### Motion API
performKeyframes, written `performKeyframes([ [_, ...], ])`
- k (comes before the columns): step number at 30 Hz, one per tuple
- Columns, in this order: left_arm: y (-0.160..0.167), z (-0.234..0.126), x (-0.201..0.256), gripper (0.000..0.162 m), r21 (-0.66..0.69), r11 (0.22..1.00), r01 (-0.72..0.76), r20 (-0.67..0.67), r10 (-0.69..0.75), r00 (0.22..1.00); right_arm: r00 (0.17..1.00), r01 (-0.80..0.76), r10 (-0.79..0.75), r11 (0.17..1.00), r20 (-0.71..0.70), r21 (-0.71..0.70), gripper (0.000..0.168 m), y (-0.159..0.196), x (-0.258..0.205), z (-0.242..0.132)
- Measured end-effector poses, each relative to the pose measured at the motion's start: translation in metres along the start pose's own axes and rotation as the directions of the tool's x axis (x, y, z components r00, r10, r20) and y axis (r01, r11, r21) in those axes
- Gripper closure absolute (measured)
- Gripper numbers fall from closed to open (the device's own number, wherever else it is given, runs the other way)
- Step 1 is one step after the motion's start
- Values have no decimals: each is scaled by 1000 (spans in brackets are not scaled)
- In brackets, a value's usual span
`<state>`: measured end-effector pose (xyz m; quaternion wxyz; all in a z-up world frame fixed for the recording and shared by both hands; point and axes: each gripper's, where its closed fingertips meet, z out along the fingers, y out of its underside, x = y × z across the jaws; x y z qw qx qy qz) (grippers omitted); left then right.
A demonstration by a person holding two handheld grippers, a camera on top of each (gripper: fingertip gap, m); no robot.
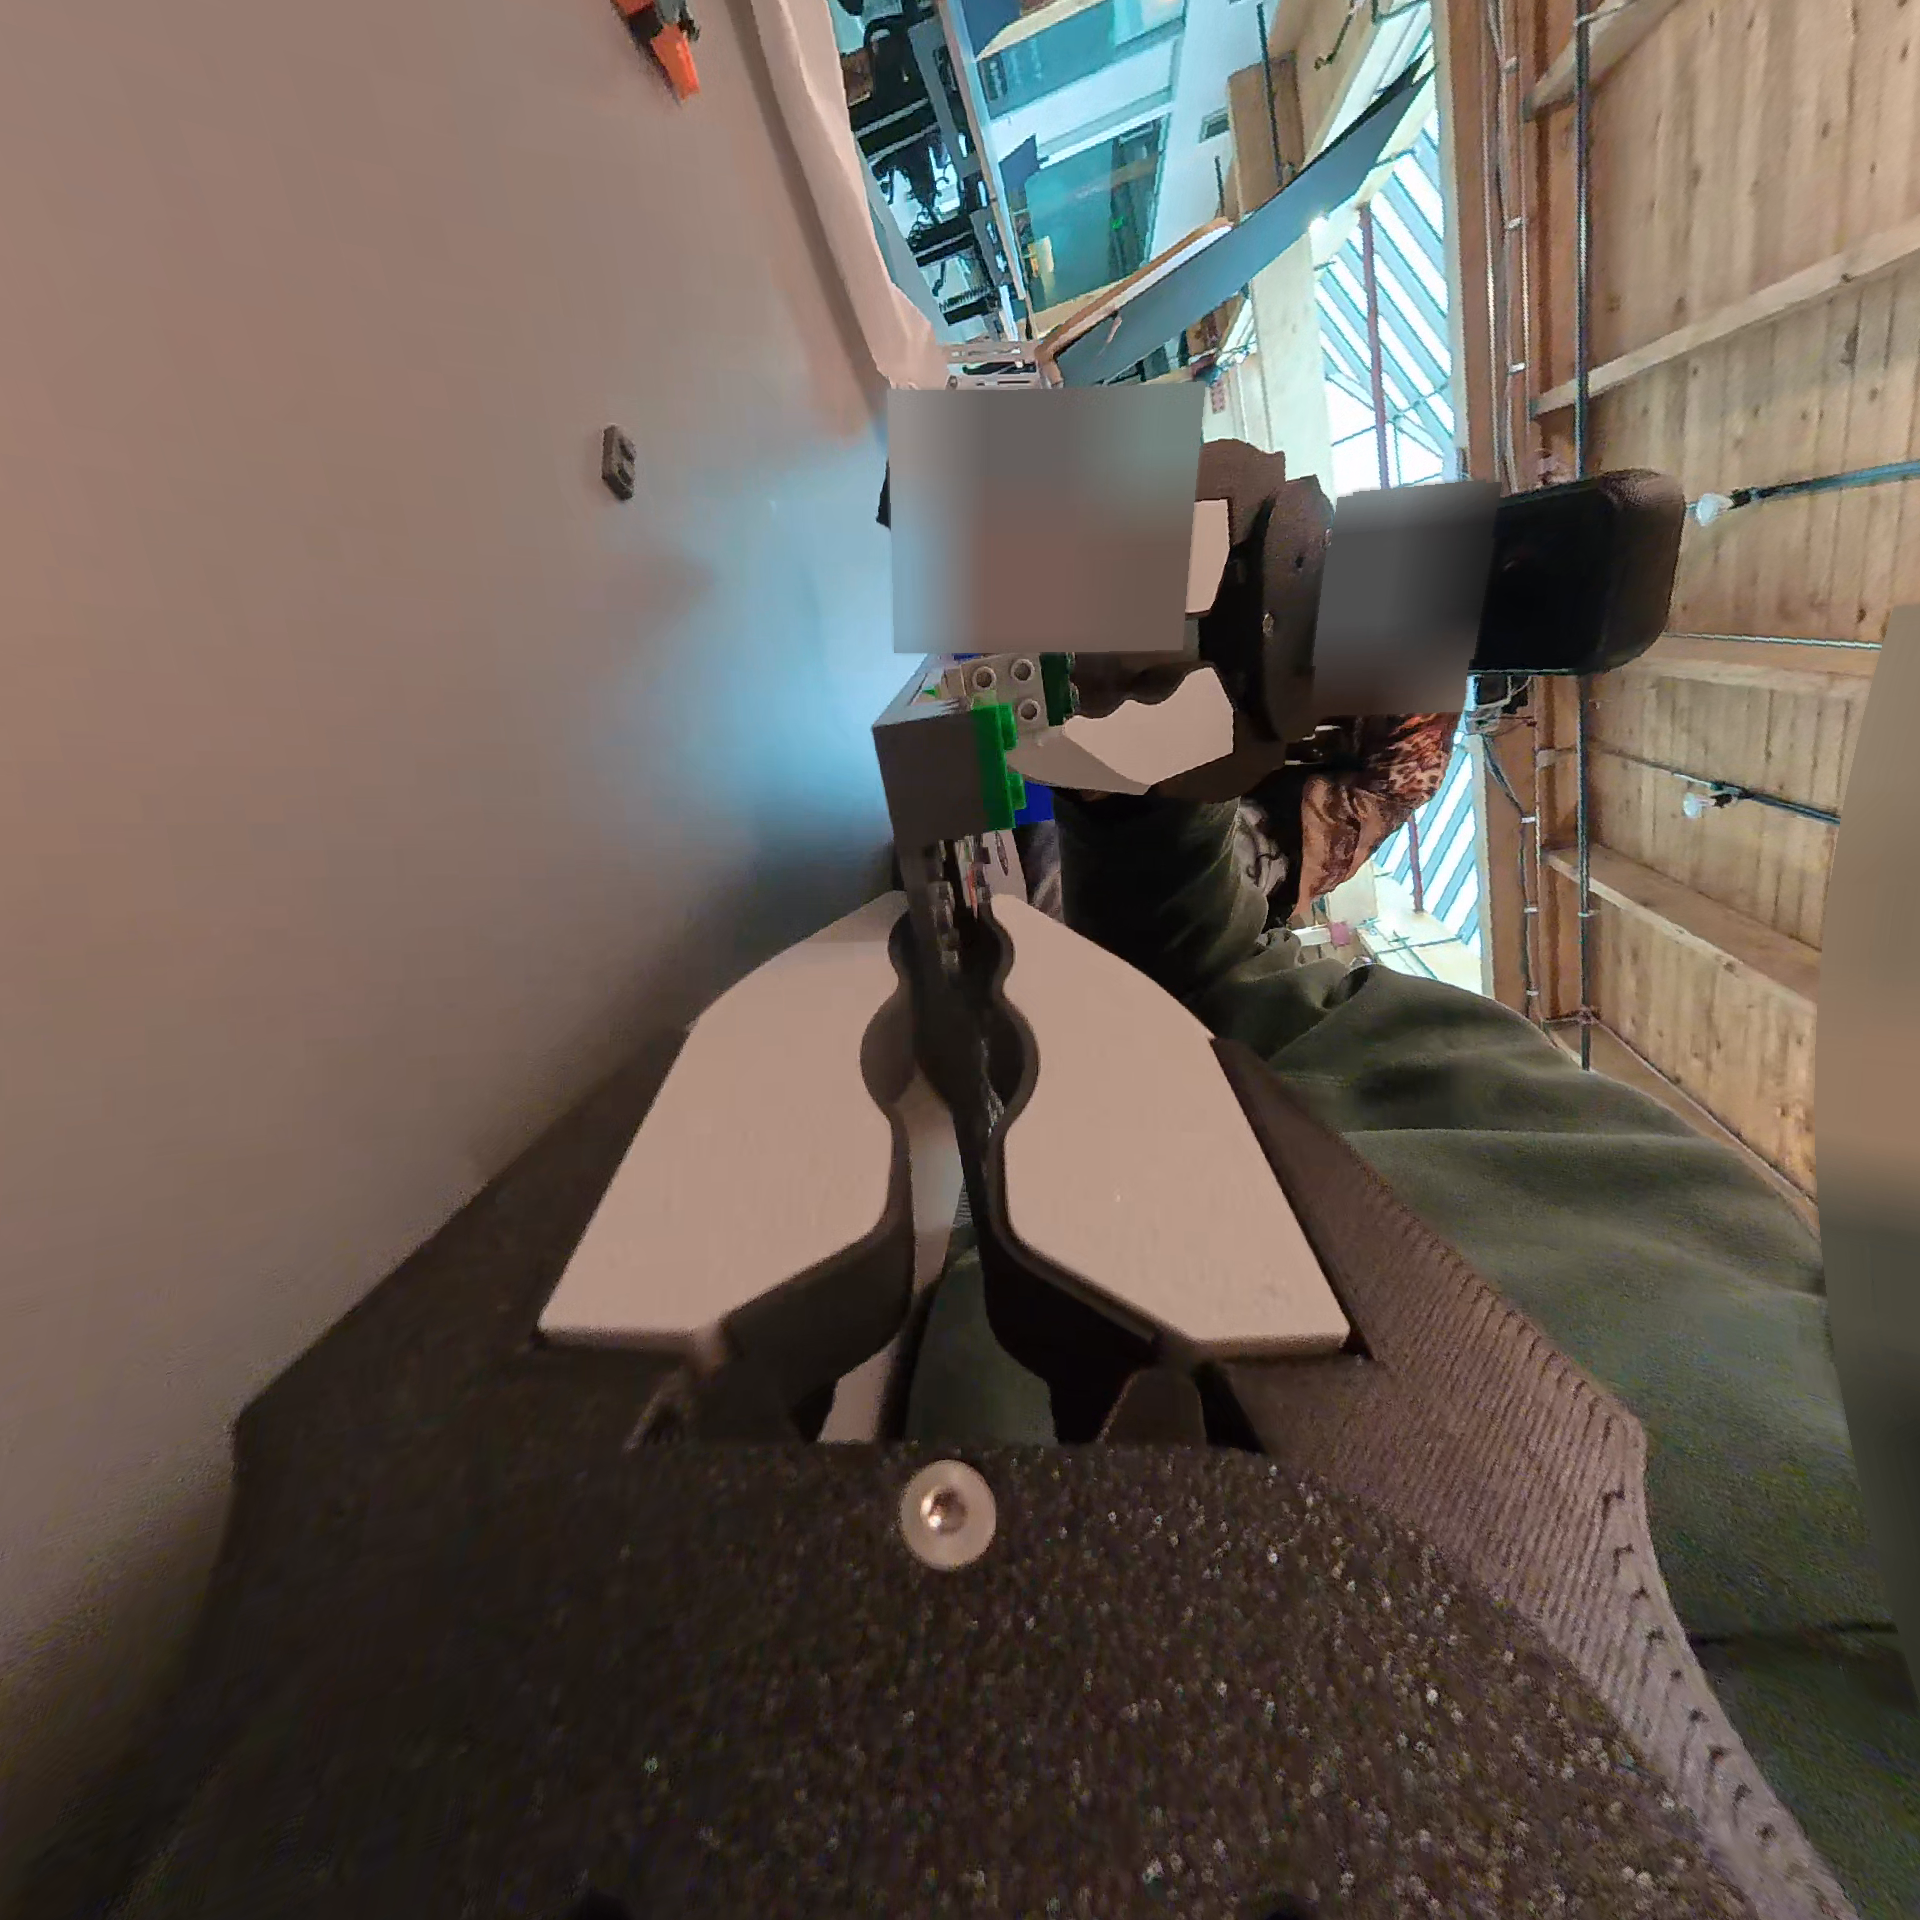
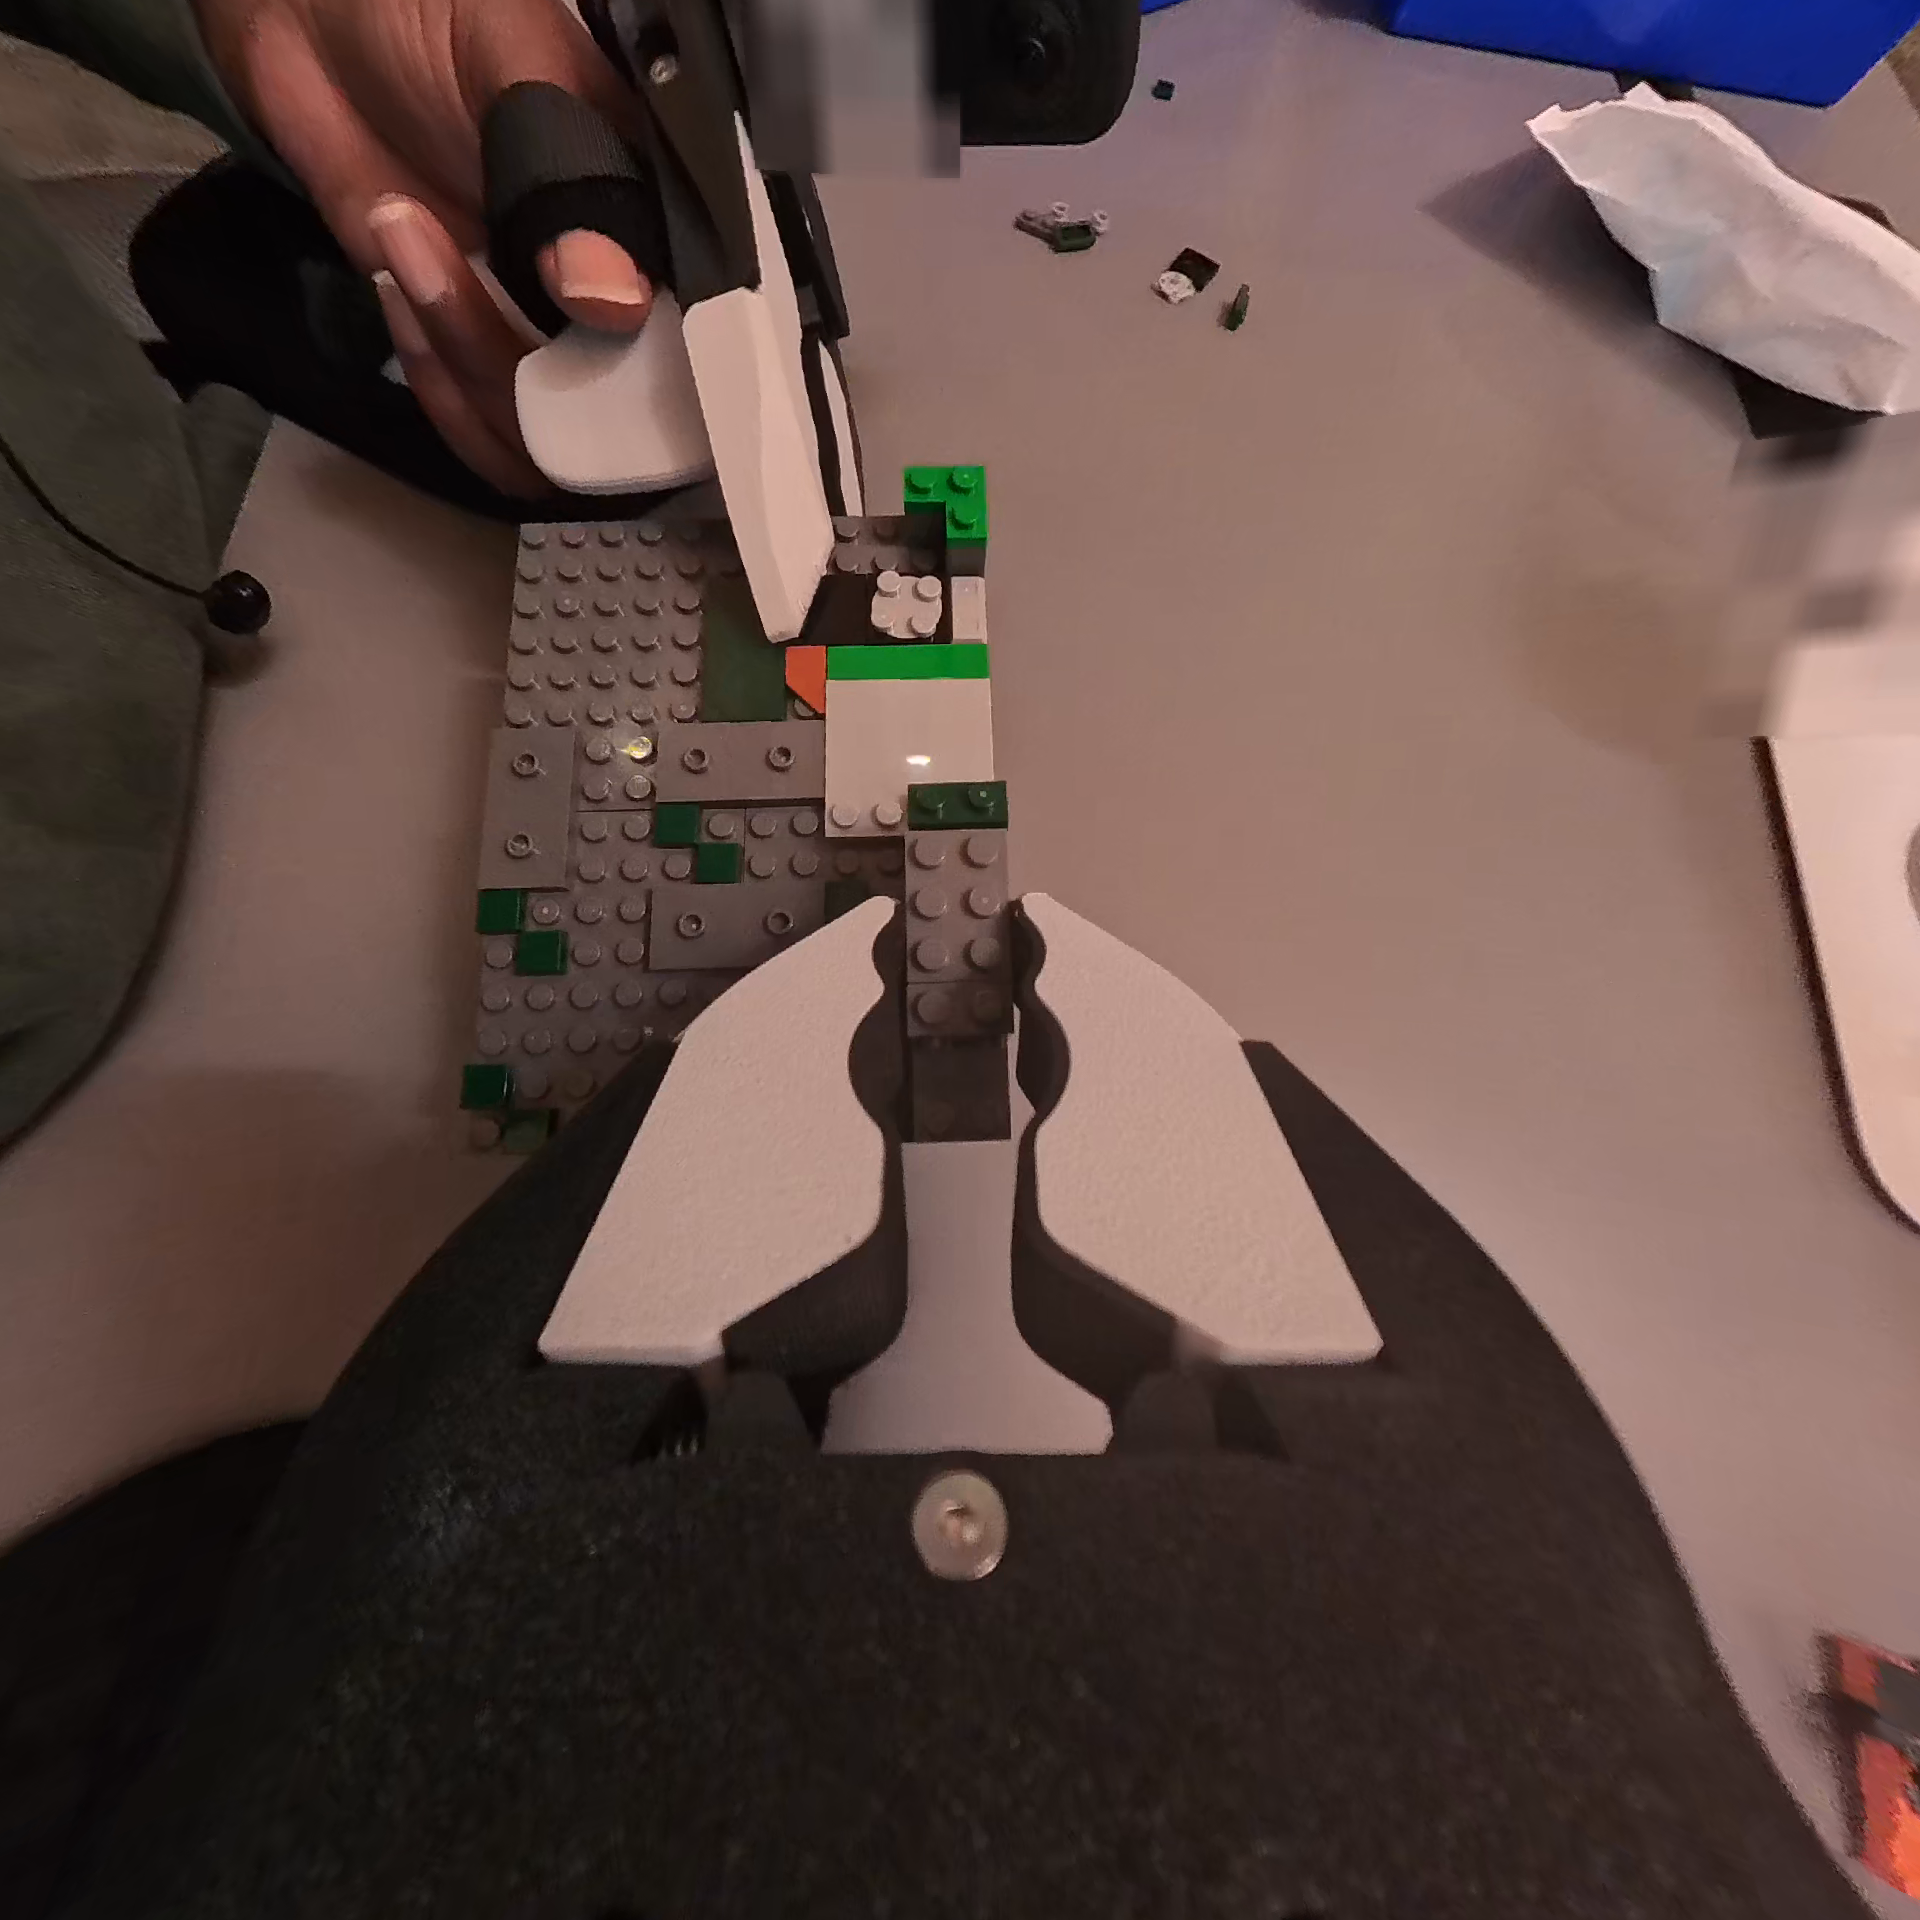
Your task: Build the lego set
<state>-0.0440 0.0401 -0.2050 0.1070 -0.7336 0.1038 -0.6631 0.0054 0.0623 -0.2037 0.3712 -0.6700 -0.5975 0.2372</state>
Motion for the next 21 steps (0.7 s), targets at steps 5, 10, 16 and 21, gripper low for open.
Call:
performKeyframes([
  [5, 3, -2, -3, 155, 10, 999, 42, 4, -42, 999, 1000, -10, 10, 1000, 3, -9, 151, 4, -3, 4],
  [10, 6, -7, -4, 156, 37, 995, 93, -8, -93, 996, 998, -36, 37, 999, 42, -16, 150, 1, -7, 8],
  [16, 10, -18, -8, 155, 96, 977, 191, -21, -190, 982, 990, -45, 53, 997, 129, -65, 144, -4, -10, 17],
  [21, 15, -27, -15, 156, 91, 980, 179, 29, -182, 983, 962, -79, 98, 993, 253, -82, 132, -14, -12, 13],
])
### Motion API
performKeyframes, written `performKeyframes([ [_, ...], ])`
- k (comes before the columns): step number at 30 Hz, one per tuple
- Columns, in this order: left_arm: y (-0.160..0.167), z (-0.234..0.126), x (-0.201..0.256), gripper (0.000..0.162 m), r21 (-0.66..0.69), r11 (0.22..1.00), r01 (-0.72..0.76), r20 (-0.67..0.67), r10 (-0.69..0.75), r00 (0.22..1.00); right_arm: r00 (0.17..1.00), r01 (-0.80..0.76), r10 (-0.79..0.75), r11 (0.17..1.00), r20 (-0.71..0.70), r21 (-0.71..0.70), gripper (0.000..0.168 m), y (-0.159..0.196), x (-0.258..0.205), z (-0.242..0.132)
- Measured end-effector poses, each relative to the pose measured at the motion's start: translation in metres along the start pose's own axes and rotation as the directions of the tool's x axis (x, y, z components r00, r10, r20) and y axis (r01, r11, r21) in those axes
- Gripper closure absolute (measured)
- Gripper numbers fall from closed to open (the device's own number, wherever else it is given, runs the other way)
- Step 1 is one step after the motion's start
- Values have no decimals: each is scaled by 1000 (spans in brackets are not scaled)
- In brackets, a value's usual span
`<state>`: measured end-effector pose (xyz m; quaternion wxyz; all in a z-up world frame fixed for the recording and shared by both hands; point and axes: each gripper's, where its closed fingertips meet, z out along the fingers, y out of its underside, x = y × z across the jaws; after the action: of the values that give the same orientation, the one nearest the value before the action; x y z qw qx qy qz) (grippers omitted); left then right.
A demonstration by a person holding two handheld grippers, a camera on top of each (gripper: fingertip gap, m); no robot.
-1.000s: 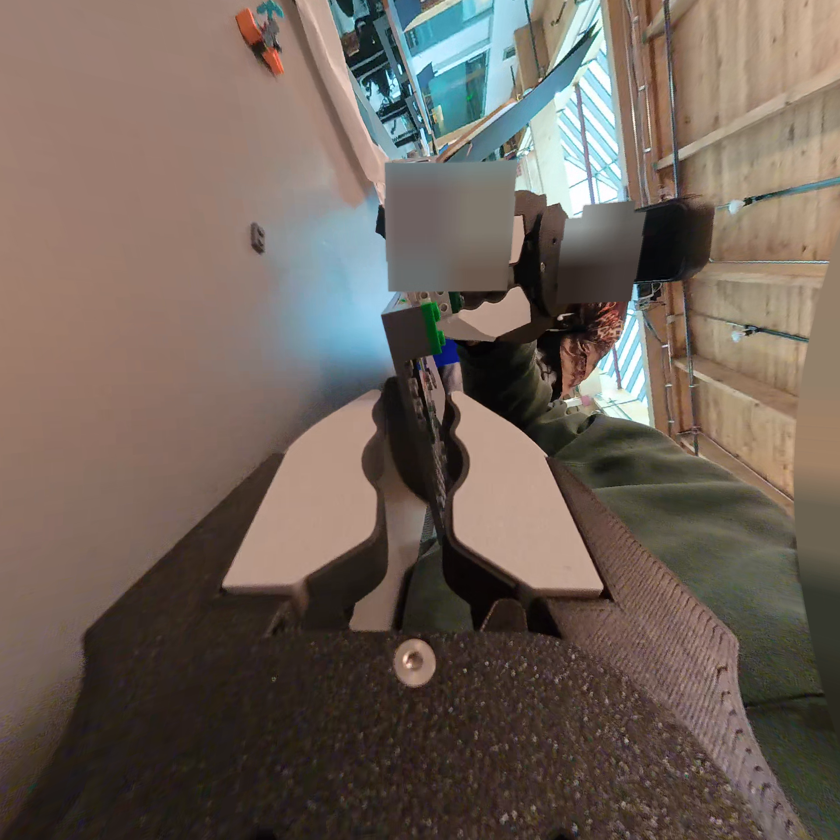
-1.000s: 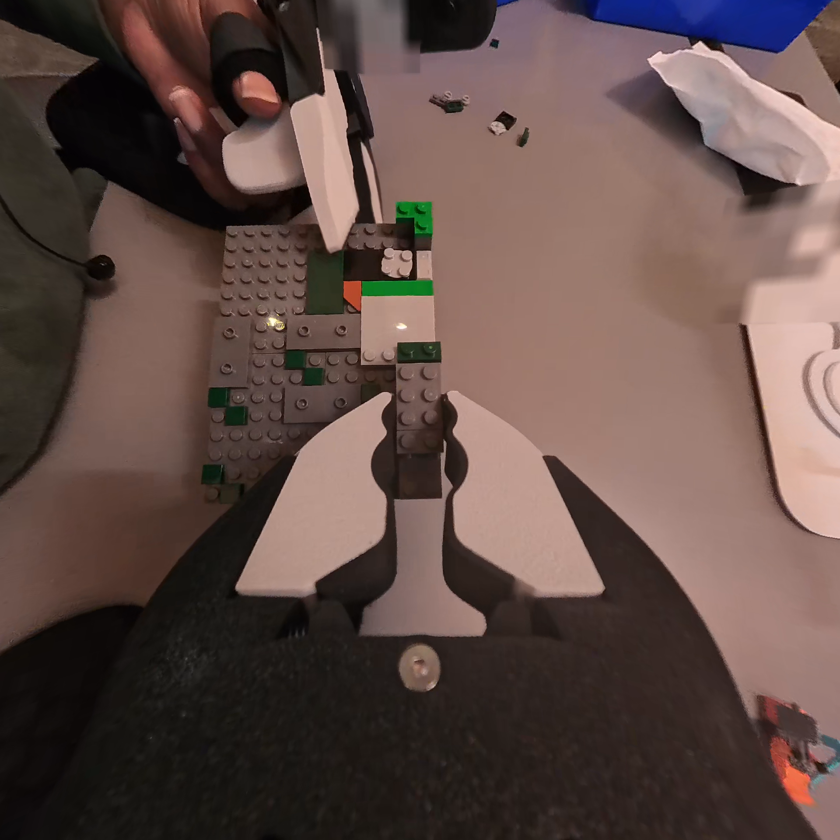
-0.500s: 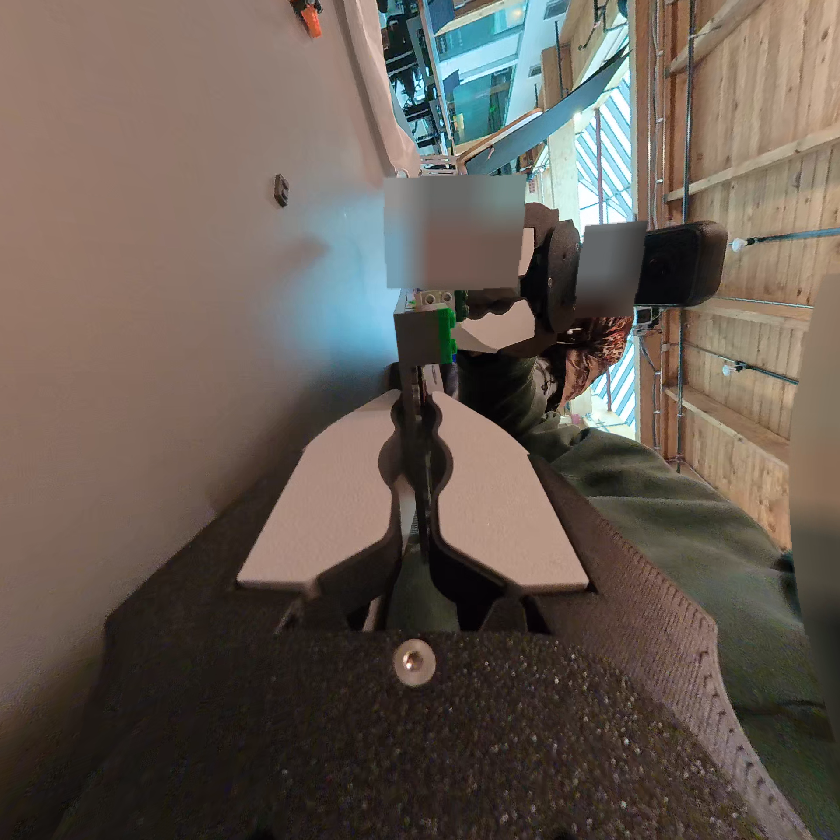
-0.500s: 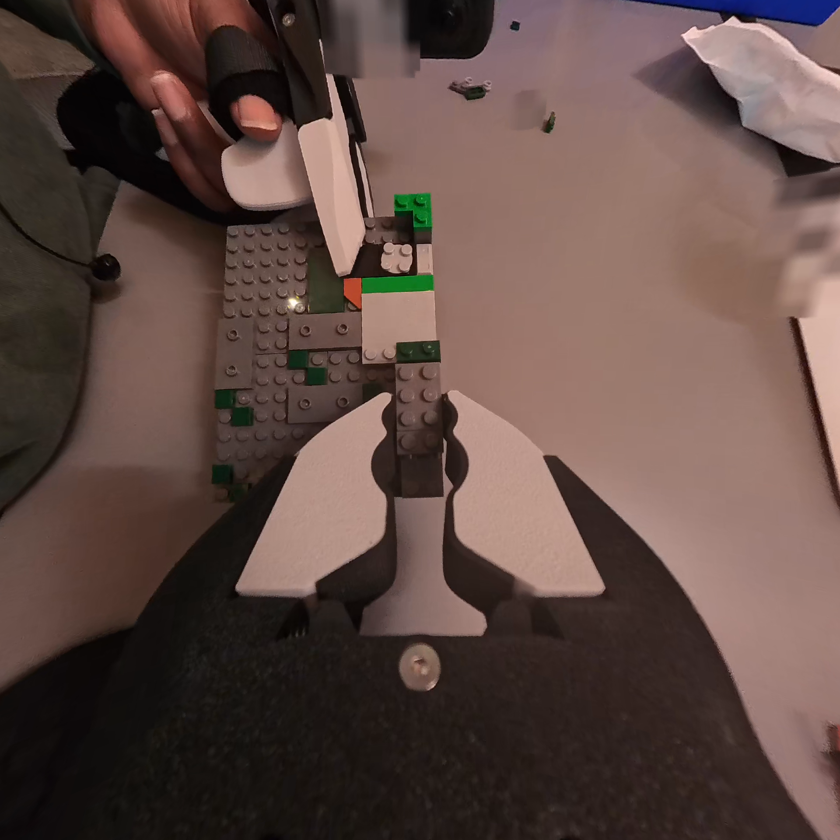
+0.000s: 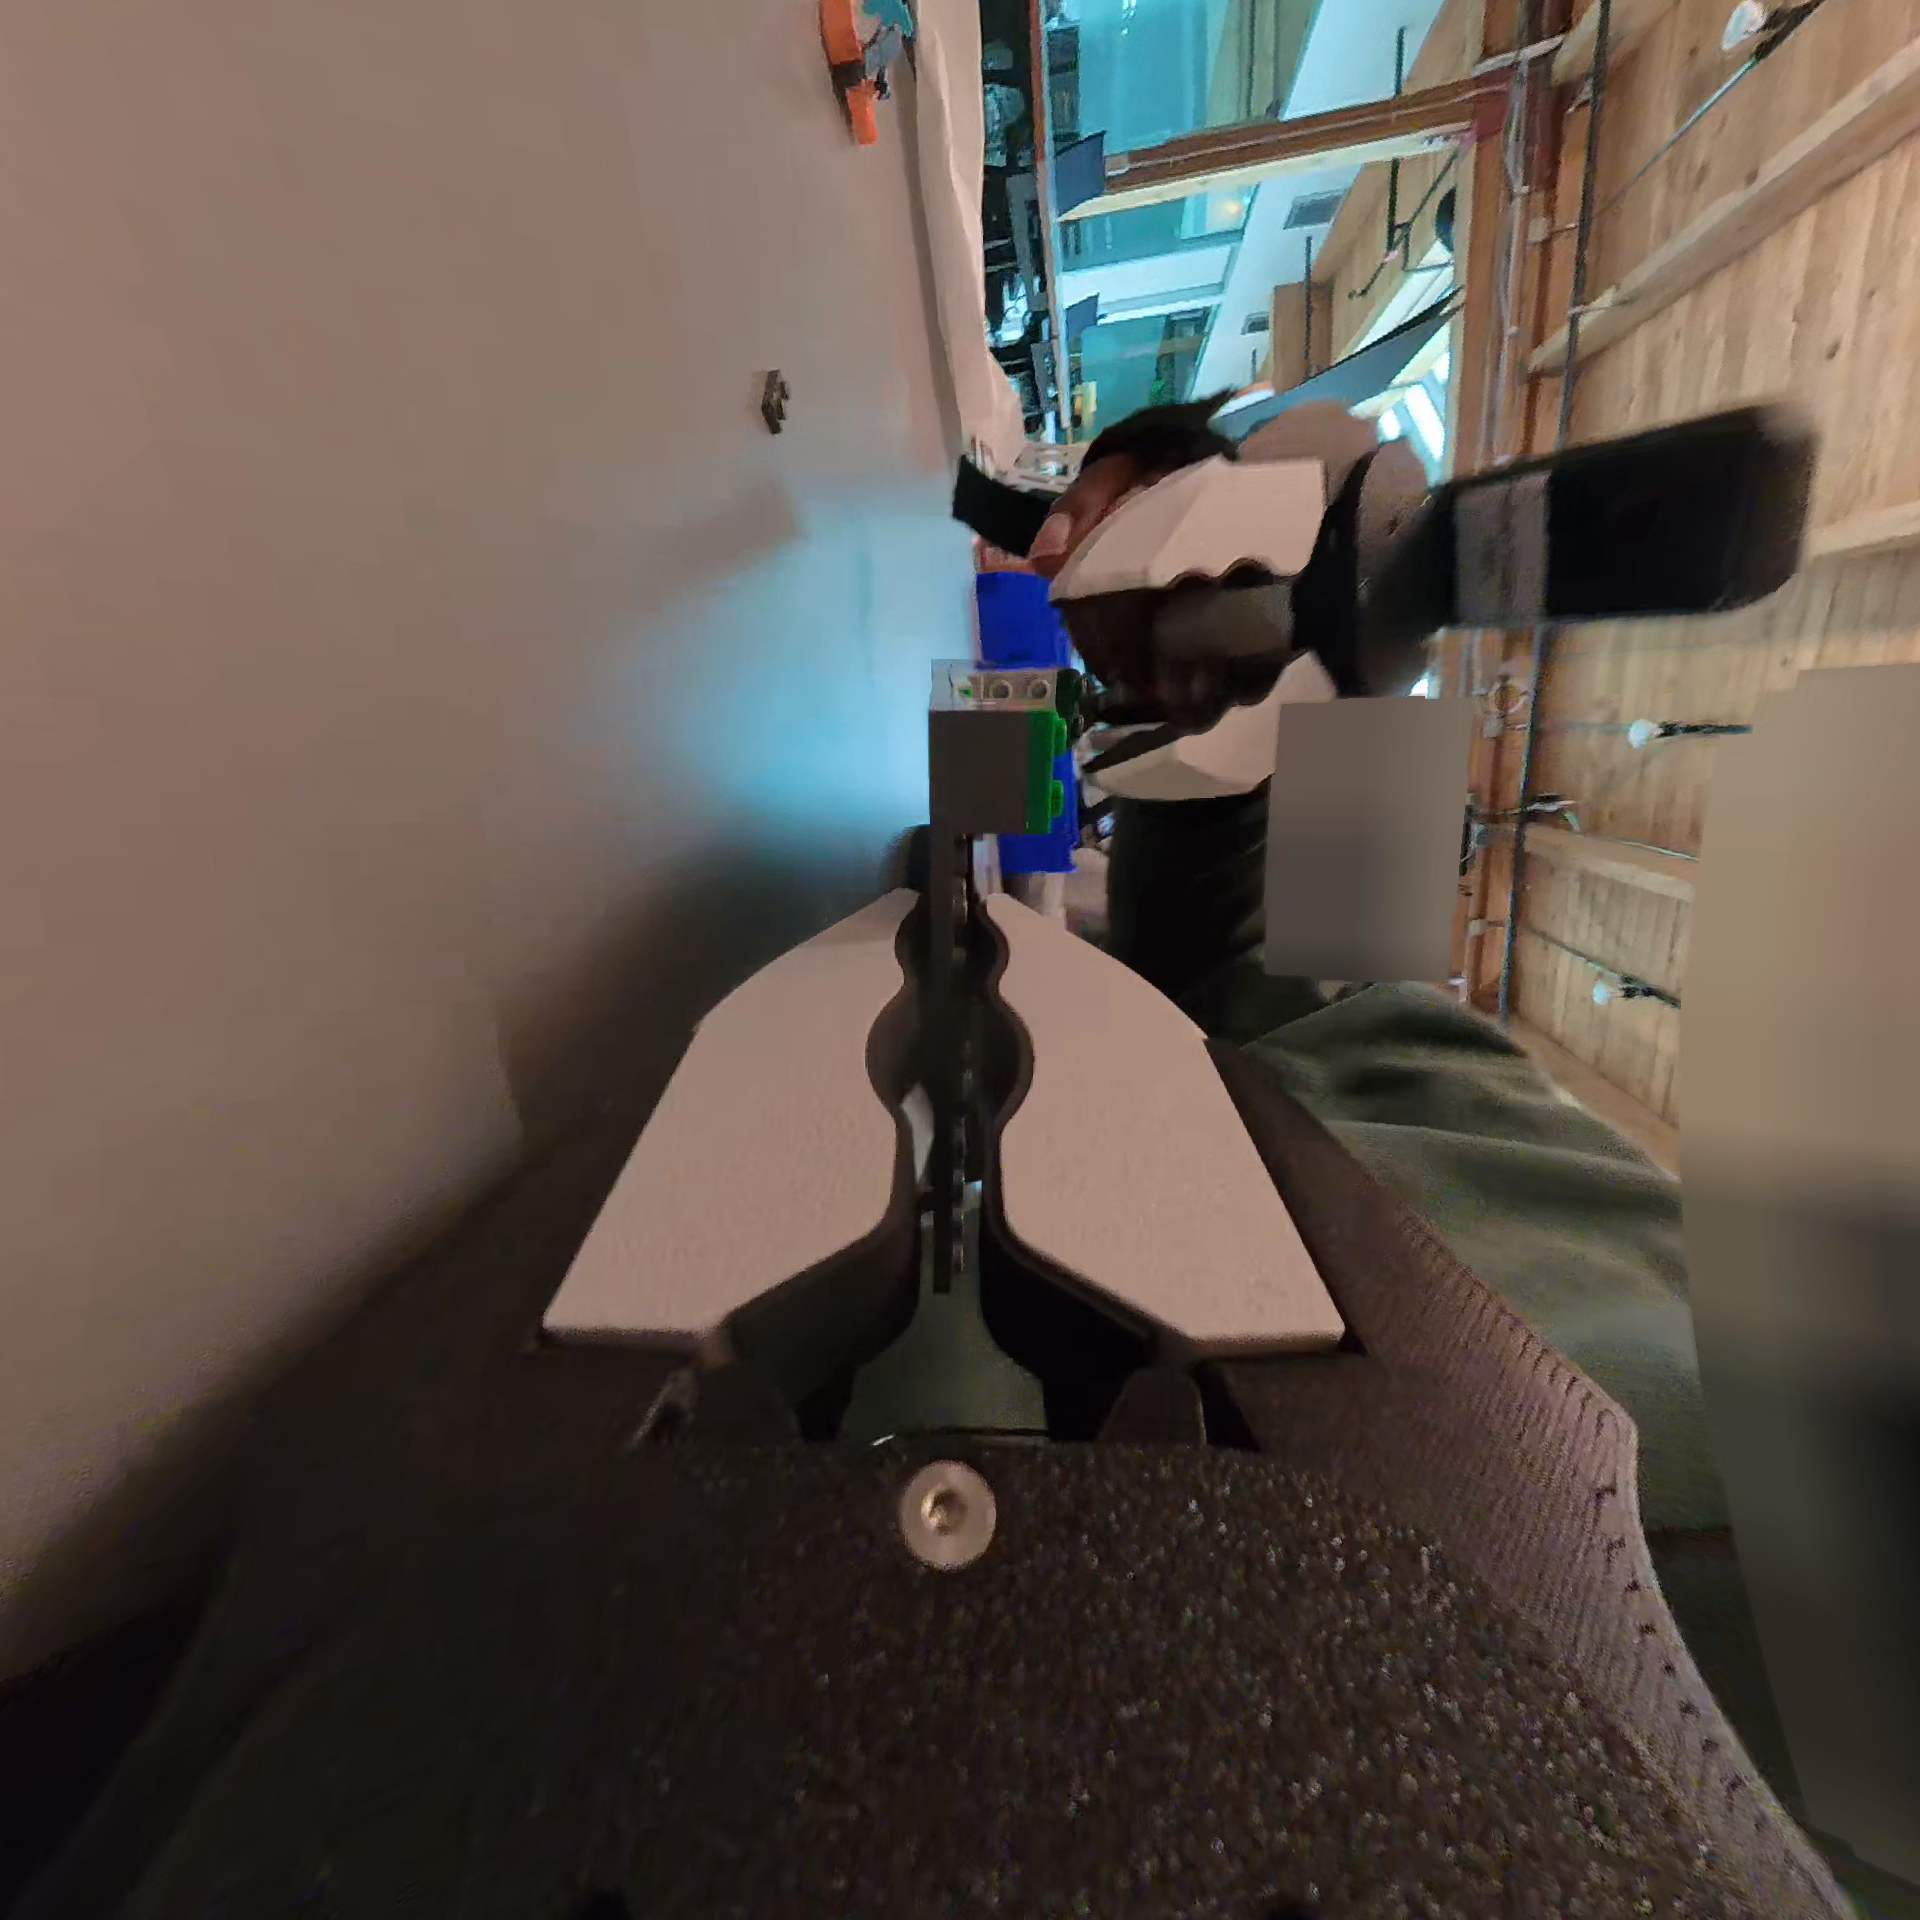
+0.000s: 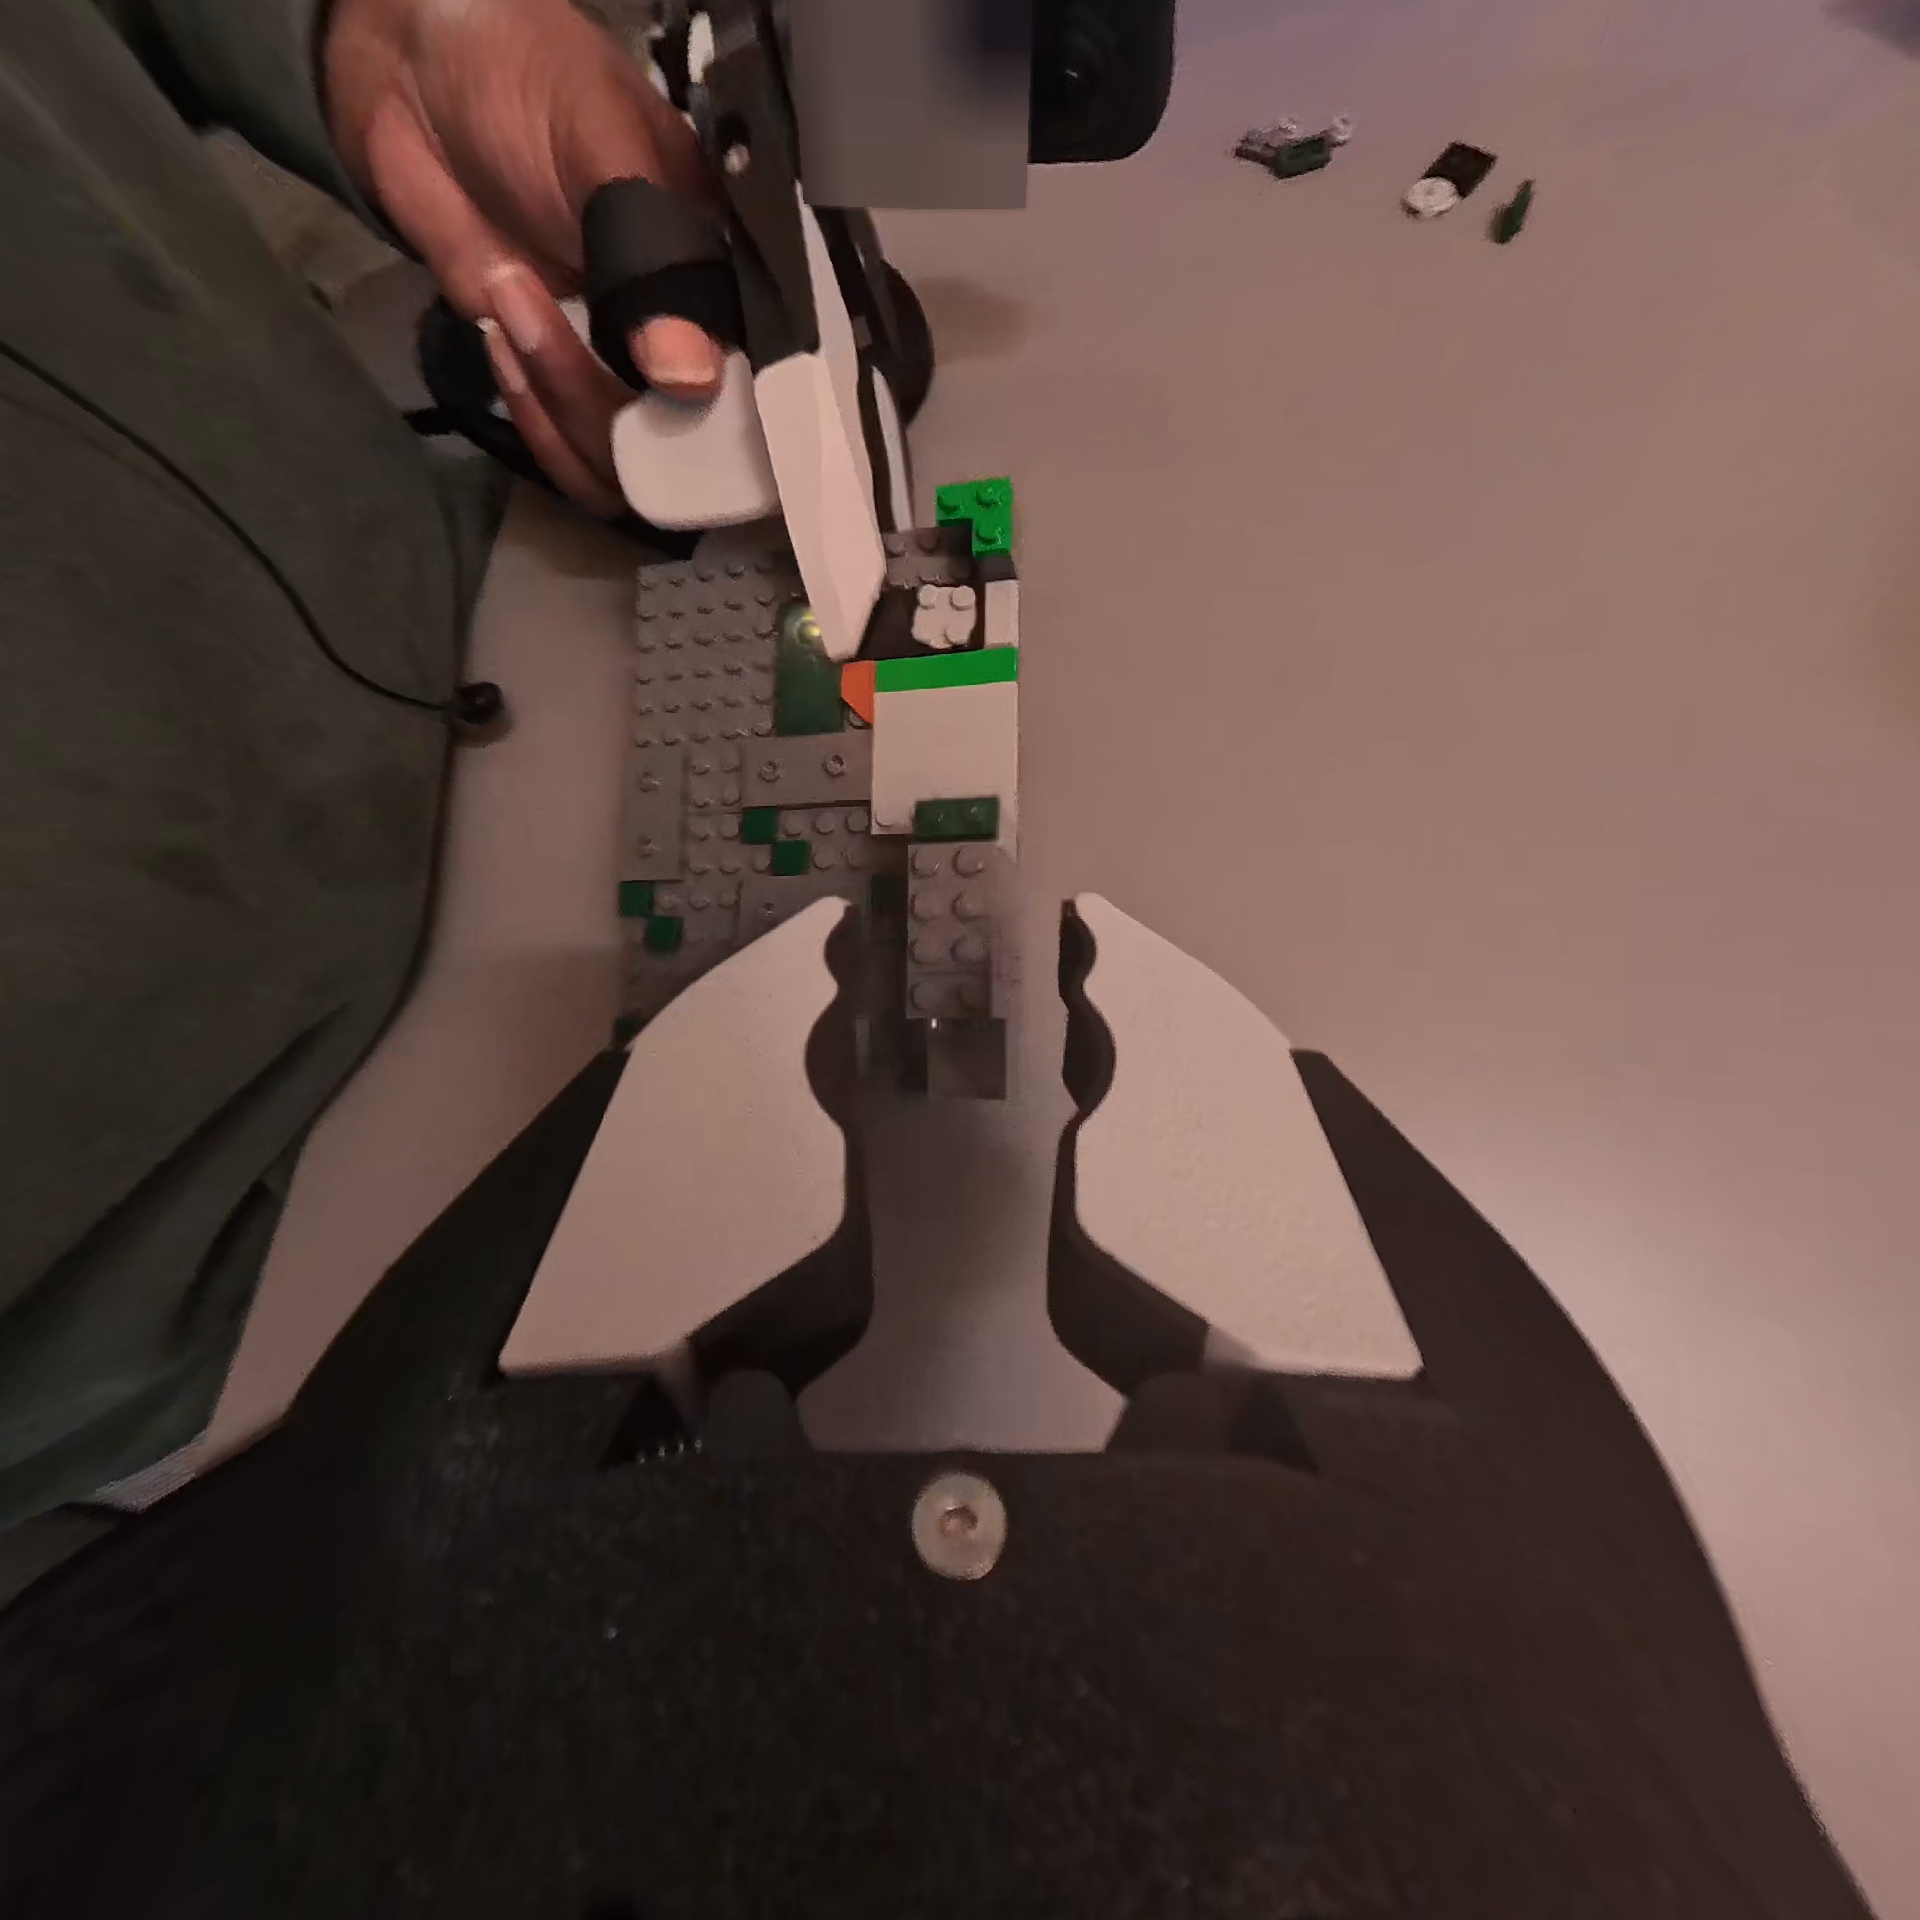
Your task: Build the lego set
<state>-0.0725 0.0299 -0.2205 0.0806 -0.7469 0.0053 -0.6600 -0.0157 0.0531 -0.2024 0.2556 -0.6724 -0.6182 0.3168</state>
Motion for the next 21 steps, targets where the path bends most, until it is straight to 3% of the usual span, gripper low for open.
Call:
performKeyframes([
  [5, 5, 3, 2, 156, -55, 996, -76, 26, 77, 997, 957, -74, 109, 988, 268, -135, 128, -11, -2, -11],
  [10, 12, 7, 5, 156, -89, 992, -93, 17, 94, 995, 774, -154, 336, 922, 536, -356, 121, -12, -11, -1],
  [13, 14, 4, 3, 156, -92, 992, -83, 19, 85, 996, 677, -151, 422, 882, 603, -446, 121, -13, -15, 8],
  [21, 9, -7, 1, 156, -89, 992, -88, 12, 90, 996, 603, -65, 441, 857, 664, -510, 129, -4, -16, 27],
])
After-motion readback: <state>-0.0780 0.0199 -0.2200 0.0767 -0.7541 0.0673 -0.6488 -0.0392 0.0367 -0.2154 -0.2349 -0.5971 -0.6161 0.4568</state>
